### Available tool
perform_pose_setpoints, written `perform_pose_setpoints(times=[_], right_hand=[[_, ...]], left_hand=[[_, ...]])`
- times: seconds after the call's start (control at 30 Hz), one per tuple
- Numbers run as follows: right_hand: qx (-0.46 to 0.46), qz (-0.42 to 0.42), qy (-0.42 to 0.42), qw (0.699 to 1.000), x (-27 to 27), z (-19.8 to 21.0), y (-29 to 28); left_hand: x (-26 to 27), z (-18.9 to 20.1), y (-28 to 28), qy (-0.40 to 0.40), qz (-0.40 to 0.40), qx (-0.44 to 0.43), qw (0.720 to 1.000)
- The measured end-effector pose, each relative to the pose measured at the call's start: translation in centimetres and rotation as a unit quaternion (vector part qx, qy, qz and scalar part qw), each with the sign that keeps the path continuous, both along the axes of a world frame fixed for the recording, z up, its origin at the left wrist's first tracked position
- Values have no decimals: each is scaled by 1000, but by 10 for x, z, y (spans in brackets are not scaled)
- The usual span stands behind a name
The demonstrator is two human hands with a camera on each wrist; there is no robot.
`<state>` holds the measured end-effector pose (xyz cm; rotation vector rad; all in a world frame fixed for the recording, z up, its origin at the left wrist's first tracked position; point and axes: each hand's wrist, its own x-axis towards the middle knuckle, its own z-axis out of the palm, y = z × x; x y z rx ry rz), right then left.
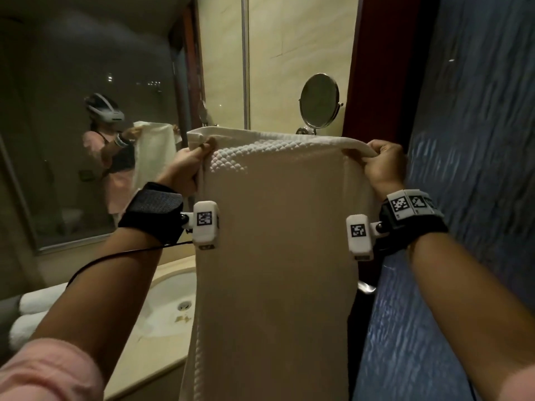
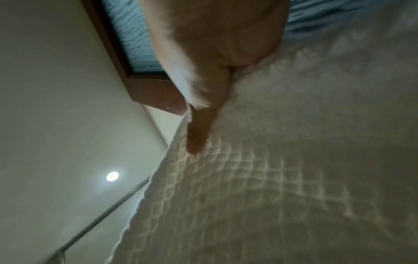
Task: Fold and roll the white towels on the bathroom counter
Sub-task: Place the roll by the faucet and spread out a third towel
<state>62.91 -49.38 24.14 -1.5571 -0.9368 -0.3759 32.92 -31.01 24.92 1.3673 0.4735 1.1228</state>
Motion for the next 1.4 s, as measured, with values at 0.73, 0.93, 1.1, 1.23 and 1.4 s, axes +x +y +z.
perform_pose_setpoints(times=[0.73, 0.93, 1.1, 1.23, 1.4], right_hand=[[-233, 23, -90, 968, 12, -42, 103], [-420, 180, -124, 881, 18, -34, 160], [-463, 103, -177, 862, 20, -44, 227], [-421, 18, -156, 893, 17, -62, 280], [-353, -20, -141, 925, 10, -74, 330]], left_hand=[[4, -58, 126, 26, 143, -27, 989], [-21, -81, 199, 171, 139, 7, 975], [-44, -98, 243, 248, 107, 3, 963], [-56, -108, 274, 278, 104, 15, 955], [-64, -118, 310, 302, 165, 38, 938]])
